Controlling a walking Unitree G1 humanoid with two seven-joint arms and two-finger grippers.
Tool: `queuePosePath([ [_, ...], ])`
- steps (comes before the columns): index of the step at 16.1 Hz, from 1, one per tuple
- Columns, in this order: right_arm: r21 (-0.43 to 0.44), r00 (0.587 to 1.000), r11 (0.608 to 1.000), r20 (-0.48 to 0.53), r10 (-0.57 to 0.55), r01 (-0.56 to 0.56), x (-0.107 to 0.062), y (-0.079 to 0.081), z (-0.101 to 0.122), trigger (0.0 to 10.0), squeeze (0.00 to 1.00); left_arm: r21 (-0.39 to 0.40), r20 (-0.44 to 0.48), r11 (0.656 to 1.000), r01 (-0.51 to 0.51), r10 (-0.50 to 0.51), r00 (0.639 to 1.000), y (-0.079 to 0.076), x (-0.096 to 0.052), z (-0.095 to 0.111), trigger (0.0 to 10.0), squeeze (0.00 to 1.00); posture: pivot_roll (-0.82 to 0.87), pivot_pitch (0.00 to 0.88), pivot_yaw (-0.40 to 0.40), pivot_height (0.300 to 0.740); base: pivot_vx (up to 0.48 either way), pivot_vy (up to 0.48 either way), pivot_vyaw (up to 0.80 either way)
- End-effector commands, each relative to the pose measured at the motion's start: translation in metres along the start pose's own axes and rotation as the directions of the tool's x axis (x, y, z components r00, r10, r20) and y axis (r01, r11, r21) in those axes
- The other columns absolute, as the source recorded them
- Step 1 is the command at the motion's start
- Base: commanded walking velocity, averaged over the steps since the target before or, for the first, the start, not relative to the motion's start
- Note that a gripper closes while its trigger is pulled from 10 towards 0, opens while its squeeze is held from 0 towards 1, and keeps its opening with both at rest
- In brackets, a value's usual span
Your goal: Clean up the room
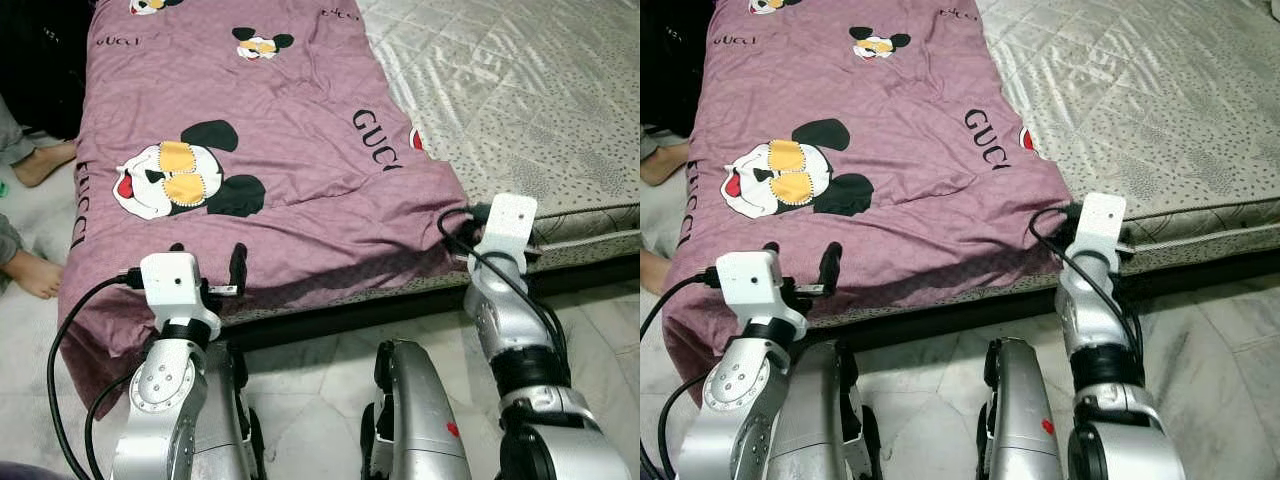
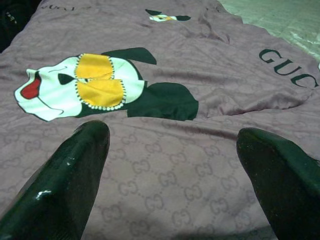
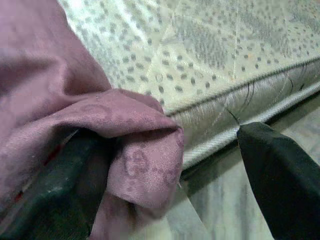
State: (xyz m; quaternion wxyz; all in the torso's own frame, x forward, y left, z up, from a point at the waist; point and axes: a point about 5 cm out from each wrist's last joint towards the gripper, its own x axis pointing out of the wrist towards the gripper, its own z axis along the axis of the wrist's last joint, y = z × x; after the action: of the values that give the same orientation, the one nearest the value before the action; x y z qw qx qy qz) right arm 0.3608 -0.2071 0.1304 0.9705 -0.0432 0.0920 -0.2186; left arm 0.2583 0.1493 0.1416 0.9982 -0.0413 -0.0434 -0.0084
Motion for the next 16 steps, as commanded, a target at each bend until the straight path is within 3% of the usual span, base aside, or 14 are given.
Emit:
queuePosePath([
  [1,-0.053,0.998,0.999,-0.063,-0.005,0.002,-0.005,-0.011,-0.021,10.0,0.00,0.003,-0.021,1.000,-0.015,0.015,1.000,0.002,-0.003,-0.004,10.0,0.00,0.08,0.242,-0.023,0.552,0.000,0.000,0.00],
  [3,-0.112,0.994,0.994,-0.104,-0.020,0.008,-0.014,-0.029,-0.039,10.0,0.00,0.004,-0.021,1.000,-0.016,0.016,1.000,0.002,-0.004,-0.004,10.0,0.00,0.07,0.244,-0.026,0.552,0.000,0.000,0.00],
  [5,-0.163,0.988,0.984,-0.122,-0.094,0.074,-0.021,-0.063,-0.050,10.0,0.00,0.006,-0.021,1.000,-0.021,0.021,1.000,0.004,-0.003,-0.004,10.0,0.00,0.06,0.251,-0.023,0.552,0.000,0.000,0.00],
  [6,-0.140,0.990,0.983,-0.055,-0.130,0.122,-0.020,-0.075,-0.036,10.0,0.00,0.005,-0.020,1.000,-0.023,0.024,1.000,0.005,-0.002,-0.004,10.0,0.00,0.05,0.253,-0.020,0.552,0.000,0.000,0.00],
  [7,-0.118,0.991,0.983,0.002,-0.137,0.137,-0.019,-0.076,-0.025,10.0,0.00,0.004,-0.020,1.000,-0.023,0.024,1.000,0.004,-0.002,-0.004,10.0,0.00,0.05,0.253,-0.019,0.552,0.000,0.000,0.00],
  [9,0.004,0.971,0.998,0.229,-0.063,0.064,-0.017,-0.055,0.031,10.0,0.00,-0.005,-0.014,1.000,-0.013,0.012,1.000,-0.001,0.000,-0.004,10.0,0.00,0.04,0.254,-0.016,0.552,0.000,0.000,0.00],
  [10,0.024,0.957,1.000,0.291,-0.002,-0.005,-0.018,-0.040,0.047,10.0,0.00,-0.008,-0.010,1.000,-0.008,0.008,1.000,-0.003,0.001,-0.003,10.0,0.00,0.05,0.251,-0.013,0.552,0.000,0.000,0.00],
  [12,0.022,0.918,0.979,0.354,0.180,-0.201,-0.023,0.008,0.061,10.0,0.00,-0.004,-0.005,1.000,-0.014,0.014,1.000,0.000,0.002,-0.002,10.0,0.00,0.05,0.249,-0.016,0.552,0.000,0.000,0.00],
  [13,-0.009,0.906,0.968,0.349,0.238,-0.251,-0.025,0.027,0.059,10.0,0.00,0.001,-0.006,1.000,-0.020,0.020,1.000,0.002,0.002,-0.003,10.0,0.00,0.06,0.250,-0.022,0.552,0.000,0.000,0.00],
  [14,0.012,0.910,0.953,0.299,0.286,-0.303,-0.025,0.043,0.052,10.0,0.00,0.002,-0.004,1.000,-0.025,0.025,1.000,0.003,0.001,-0.002,10.0,0.00,0.08,0.249,-0.026,0.552,0.000,0.000,0.00],
  [15,0.035,0.918,0.934,0.199,0.343,-0.356,-0.025,0.064,0.037,10.0,0.00,0.003,-0.002,1.000,-0.029,0.029,1.000,0.004,0.000,-0.001,10.0,0.00,0.08,0.250,-0.031,0.552,0.000,0.000,0.00],
  [16,0.174,0.926,0.910,0.076,0.369,-0.377,-0.024,0.077,0.020,10.0,0.00,0.005,-0.001,0.999,-0.033,0.033,0.999,0.004,-0.001,-0.001,10.0,0.00,0.10,0.247,-0.037,0.552,0.000,0.000,0.00],
])
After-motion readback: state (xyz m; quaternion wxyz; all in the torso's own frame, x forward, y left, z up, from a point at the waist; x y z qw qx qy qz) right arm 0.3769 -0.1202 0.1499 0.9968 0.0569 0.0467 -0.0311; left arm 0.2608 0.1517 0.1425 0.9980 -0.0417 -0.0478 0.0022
